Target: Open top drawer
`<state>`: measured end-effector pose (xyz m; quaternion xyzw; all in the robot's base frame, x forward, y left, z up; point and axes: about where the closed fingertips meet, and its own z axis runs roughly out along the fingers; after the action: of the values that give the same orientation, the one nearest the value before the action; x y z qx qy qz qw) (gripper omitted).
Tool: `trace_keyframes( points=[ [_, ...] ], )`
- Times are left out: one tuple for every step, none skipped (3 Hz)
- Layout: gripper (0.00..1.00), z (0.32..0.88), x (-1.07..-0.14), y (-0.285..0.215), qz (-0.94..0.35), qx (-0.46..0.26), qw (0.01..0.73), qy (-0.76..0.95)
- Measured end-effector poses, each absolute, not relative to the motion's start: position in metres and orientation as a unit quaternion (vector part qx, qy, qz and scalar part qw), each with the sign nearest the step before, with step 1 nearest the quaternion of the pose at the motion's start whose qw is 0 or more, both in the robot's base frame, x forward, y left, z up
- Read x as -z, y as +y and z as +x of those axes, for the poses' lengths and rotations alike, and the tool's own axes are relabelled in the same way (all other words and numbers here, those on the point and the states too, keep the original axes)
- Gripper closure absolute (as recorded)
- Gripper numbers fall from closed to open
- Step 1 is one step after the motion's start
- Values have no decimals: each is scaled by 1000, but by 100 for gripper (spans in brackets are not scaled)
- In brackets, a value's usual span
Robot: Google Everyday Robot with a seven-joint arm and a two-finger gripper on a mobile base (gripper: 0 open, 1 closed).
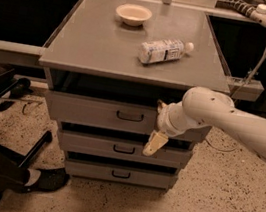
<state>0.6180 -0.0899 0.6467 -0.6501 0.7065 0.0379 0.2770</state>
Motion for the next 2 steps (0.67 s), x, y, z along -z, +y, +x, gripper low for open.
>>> trace_keyframes(
  points=[
    [0,591,-650,-86,-667,-68,249,699],
    [0,578,-650,-86,-674,-83,230,697]
  ],
)
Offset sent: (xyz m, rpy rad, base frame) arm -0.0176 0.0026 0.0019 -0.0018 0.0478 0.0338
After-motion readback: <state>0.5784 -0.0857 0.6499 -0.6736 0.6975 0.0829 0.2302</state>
